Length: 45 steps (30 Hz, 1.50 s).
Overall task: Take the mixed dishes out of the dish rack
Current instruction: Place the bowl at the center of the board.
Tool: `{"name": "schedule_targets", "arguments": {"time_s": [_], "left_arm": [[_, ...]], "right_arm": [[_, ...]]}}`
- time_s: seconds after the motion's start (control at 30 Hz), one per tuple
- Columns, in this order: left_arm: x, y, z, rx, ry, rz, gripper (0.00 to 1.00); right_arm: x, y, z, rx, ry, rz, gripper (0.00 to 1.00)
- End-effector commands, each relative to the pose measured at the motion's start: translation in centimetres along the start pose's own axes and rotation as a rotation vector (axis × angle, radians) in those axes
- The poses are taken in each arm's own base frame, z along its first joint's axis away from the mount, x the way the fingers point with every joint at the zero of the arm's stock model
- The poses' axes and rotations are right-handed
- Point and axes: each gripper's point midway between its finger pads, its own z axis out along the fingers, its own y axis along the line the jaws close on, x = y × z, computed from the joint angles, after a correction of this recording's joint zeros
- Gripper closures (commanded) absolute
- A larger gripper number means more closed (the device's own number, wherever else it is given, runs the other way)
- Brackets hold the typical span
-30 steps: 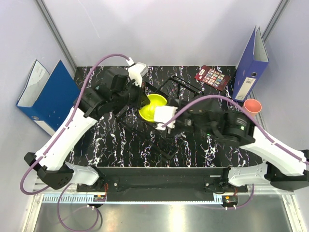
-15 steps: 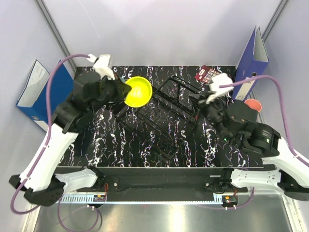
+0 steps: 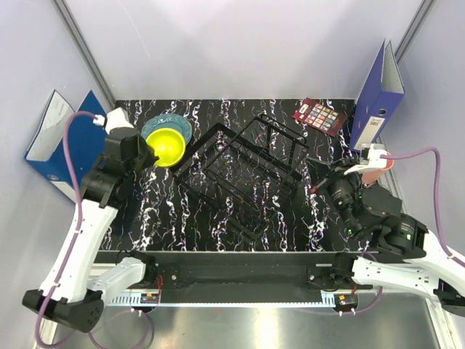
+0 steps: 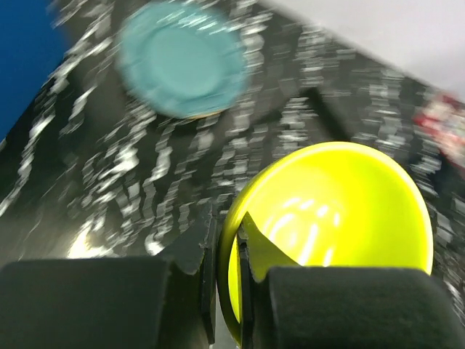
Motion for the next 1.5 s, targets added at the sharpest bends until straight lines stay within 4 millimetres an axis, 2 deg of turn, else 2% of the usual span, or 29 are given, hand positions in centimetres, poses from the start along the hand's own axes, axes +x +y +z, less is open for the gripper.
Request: {"name": "schedule_targets", "arguments": {"time_s": [0.0, 0.17, 0.2, 0.23, 0.3, 0.33, 0.37, 0.4, 0.43, 0.47, 0.5, 0.53, 0.57, 0.6, 0.67, 0.8, 0.83, 0.87, 0.93, 0.97, 1.03, 1.23, 1.47], "left_arm": [[0.7, 2.7, 3.3, -0.095, 0.01, -0.129, 1.0], [1.0, 5.6, 7.3, -0.177, 0.033, -0.217, 1.0], [1.9, 5.6, 8.7, -0.165, 0.07, -0.227, 1.0], [0.8, 5.7, 9.6, -0.149, 0.035, -0.258, 1.0], [0.5, 4.7, 11.7, -0.104, 0.044, -0.285, 1.0], [-0.7, 4.0, 12.6, -0.078, 0.011, -0.296, 1.0], [-0.5, 3.9, 14.2, -0.08, 0.028, -0.299, 1.0], [-2.3, 2.7, 14.9, -0.038, -0.01, -0.304, 1.0], [-2.7, 2.5, 15.8, -0.04, -0.012, -0.306, 1.0], [-2.0, 2.7, 17.7, -0.06, 0.014, -0.305, 1.0], [-3.3, 2.0, 18.5, -0.039, -0.005, -0.31, 1.0], [-3.7, 2.7, 19.5, -0.057, -0.006, -0.317, 1.0], [-2.6, 3.3, 21.4, -0.084, 0.031, -0.313, 1.0], [-3.4, 3.3, 22.0, -0.092, 0.019, -0.316, 1.0], [-3.2, 4.1, 23.7, -0.13, 0.023, -0.318, 1.0], [-4.0, 6.0, 25.9, -0.202, -0.024, -0.315, 1.0], [-3.0, 6.4, 27.1, -0.215, 0.004, -0.305, 1.0], [-3.9, 6.0, 27.6, -0.206, -0.003, -0.303, 1.0], [-2.3, 6.7, 29.2, -0.23, 0.05, -0.296, 1.0], [-2.6, 6.6, 29.5, -0.23, 0.047, -0.297, 1.0], [-1.9, 6.9, 30.1, -0.245, 0.06, -0.308, 1.0], [1.1, 8.1, 31.8, -0.279, 0.12, -0.3, 1.0], [2.2, 9.5, 31.6, -0.324, 0.13, -0.281, 1.0]], "right_arm": [[0.5, 0.3, 0.8, 0.014, -0.019, 0.03, 1.0], [1.1, -0.3, 0.5, -0.001, -0.021, 0.001, 1.0], [1.3, -0.5, 0.4, 0.001, -0.025, -0.005, 1.0], [1.0, -0.8, 0.2, -0.002, -0.033, -0.002, 1.0], [1.3, -1.1, 0.1, -0.005, -0.04, -0.008, 1.0], [1.2, -1.2, -0.1, -0.011, -0.045, -0.005, 1.0], [1.3, -1.3, -0.1, -0.01, -0.045, -0.013, 1.0], [1.4, -1.4, -0.1, -0.009, -0.046, -0.015, 1.0], [1.4, -1.6, -0.1, -0.004, -0.049, -0.018, 1.0], [1.5, -1.7, 0.0, 0.003, -0.05, -0.028, 1.0], [1.5, -1.8, 0.0, 0.003, -0.053, -0.032, 1.0], [1.4, -1.9, 0.0, 0.006, -0.055, -0.047, 1.0], [1.3, -2.0, 0.0, 0.008, -0.058, -0.053, 1.0], [1.0, -2.1, -0.2, 0.007, -0.065, -0.054, 0.99], [0.7, -2.5, -0.5, 0.009, -0.074, -0.068, 0.99], [-0.5, -4.0, -1.3, 0.042, -0.116, -0.06, 1.0], [-0.7, -4.1, -1.3, 0.045, -0.123, -0.067, 1.0], [-0.7, -4.2, -1.4, 0.044, -0.125, -0.069, 1.0], [-0.9, -4.2, -1.3, 0.047, -0.132, -0.078, 0.99], [-0.8, -4.2, -1.3, 0.047, -0.131, -0.084, 1.0], [-0.7, -4.0, -1.0, 0.053, -0.128, -0.104, 0.99], [0.4, -3.6, -0.2, 0.065, -0.113, -0.142, 0.99], [1.1, -2.8, 0.6, 0.062, -0.105, -0.165, 0.98]]}}
